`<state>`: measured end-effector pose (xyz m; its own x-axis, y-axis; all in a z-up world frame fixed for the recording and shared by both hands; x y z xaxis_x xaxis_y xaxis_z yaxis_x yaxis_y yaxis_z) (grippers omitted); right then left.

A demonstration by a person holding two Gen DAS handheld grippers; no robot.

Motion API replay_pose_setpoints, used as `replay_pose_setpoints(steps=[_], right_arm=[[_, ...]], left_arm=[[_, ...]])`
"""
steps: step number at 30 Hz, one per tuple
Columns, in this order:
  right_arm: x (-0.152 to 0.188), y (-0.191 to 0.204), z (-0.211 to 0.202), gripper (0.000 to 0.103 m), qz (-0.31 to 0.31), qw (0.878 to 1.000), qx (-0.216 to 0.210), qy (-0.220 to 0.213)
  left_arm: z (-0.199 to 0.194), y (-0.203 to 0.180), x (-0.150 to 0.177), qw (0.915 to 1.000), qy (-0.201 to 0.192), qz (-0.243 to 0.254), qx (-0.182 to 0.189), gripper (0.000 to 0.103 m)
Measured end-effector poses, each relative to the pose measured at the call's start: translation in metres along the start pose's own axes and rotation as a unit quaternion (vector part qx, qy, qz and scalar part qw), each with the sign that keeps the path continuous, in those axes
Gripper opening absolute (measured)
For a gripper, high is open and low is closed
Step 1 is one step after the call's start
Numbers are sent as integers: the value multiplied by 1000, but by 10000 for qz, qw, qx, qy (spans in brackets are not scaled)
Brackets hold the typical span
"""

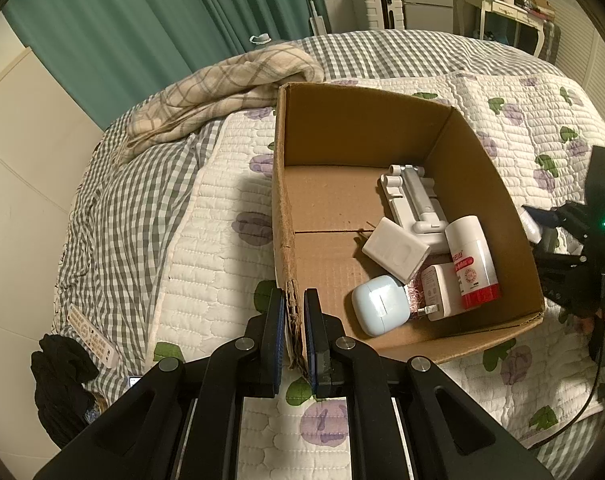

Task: Organize rigid objects
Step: 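Grasp the white hair dryer with the right gripper, then carry the white hair dryer into the box and release it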

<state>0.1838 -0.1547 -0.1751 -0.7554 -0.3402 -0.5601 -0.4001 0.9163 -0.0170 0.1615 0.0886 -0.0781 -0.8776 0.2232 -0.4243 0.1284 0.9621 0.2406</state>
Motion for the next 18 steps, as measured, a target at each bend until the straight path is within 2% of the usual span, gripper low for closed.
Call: replay_pose_setpoints(steps=[10,18], right_arm=[[-11,-20,-33,47,288,9984,110,-476],[-49,-28,-91,47,337,9928,213,-1132]], left_arm=[[0,0,0,10000,-1,6,-4,8],[0,-1,0,10000,-2,7,-5,8]])
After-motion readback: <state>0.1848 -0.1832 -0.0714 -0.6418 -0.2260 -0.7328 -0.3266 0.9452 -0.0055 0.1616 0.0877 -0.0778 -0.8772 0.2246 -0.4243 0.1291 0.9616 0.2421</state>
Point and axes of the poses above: each gripper's, at about its wrist camera, not at the fingertips, and z roughly the way its jaws point, y to its left, x to its underside, the point moved 2 cm from there along z, roughly the way its jaws point, and after that the axes turned 1 degree about x, right-handed, at the moved point
